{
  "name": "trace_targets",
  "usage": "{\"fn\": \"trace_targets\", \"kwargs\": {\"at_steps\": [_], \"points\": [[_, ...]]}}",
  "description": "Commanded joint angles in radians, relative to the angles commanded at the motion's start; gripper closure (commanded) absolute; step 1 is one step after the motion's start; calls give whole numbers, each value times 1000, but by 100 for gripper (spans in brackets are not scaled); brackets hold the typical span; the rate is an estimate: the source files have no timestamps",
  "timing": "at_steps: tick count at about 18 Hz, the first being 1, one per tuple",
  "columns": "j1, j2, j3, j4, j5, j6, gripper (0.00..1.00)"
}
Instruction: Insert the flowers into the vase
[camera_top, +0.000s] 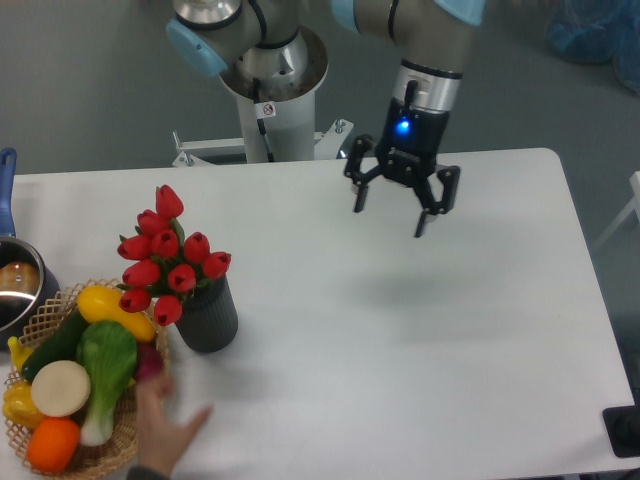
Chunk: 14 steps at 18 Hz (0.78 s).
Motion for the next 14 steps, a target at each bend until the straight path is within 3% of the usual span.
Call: {"fn": "trace_targets", "kwargs": {"at_steps": [2, 8, 14], "points": [[-2, -22, 41, -40, 60, 5, 0], [-24, -95, 195, -245, 224, 12, 0], [-86, -176, 261, -264, 327, 11, 0]]}}
